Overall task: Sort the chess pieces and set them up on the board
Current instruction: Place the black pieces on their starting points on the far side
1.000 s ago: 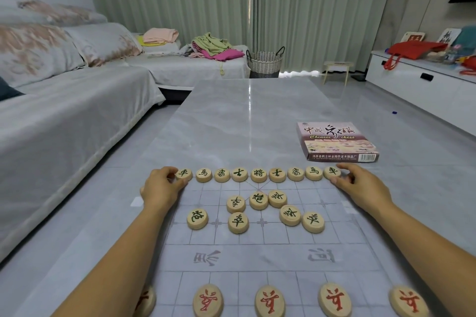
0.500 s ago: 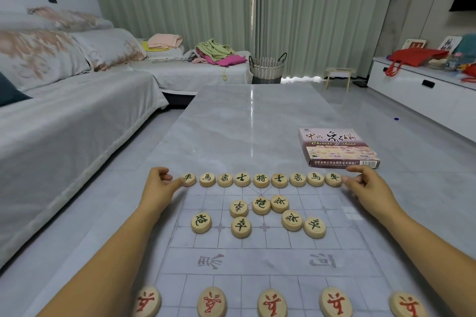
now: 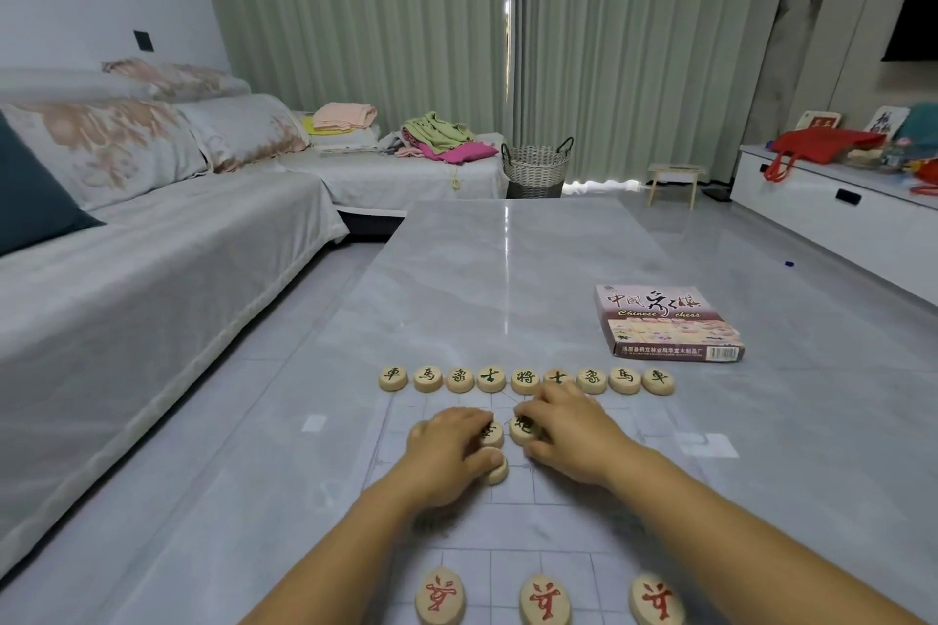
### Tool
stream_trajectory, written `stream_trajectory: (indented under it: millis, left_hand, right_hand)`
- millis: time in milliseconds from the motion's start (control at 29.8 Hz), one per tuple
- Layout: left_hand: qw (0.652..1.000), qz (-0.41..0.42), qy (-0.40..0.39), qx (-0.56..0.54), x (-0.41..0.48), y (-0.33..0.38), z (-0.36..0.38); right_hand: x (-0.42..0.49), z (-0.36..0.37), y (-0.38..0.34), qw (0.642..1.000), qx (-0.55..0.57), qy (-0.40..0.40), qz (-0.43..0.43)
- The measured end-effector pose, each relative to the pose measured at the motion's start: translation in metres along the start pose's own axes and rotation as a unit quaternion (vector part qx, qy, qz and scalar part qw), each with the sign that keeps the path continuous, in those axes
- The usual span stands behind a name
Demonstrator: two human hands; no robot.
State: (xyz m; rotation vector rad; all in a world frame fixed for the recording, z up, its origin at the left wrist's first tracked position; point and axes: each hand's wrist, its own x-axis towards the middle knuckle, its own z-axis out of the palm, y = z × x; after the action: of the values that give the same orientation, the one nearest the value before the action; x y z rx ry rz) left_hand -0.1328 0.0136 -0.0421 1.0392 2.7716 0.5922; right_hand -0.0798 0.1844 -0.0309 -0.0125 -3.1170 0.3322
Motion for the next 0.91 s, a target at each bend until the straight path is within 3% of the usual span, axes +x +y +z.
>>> stream_trajectory:
  millis: [201,268,403,503,671,906]
  left_hand:
    - [0.996,0.03,-0.021,-0.087,-0.026,0.007,-0.002]
    - [0.988,-0.02,0.031,-0.153,-0.033,0.002,-0.011]
    - [0.95,-0.131,0.122,-0.255,-0.042,-0.028,-0.035]
    - [0.925,-0.166,0.08,-0.331,-0.055,-0.041,-0.038]
    - [0.895,-0.192,0.081,-0.393,-0.058,-0.052,-0.035]
    - [0.877,-0.195,0.089,-0.43,-0.059,-0.052,-0.035]
  right_hand:
    - [-0.03,0.002,-0.009,0.997,0.061,0.022,-0.049]
    - [-0.039,-0.006,-0.004,0.985,0.14,0.081,-0.056]
    - [-0.049,-0.039,0.041,0.929,0.321,0.174,0.062]
    - [-0.062,-0.044,0.078,0.944,0.27,0.145,0.119]
    - [-0.07,-0.021,0.09,0.966,0.214,0.064,0.128]
    - [-0.067,-0.014,0.097,0.957,0.22,0.08,0.173]
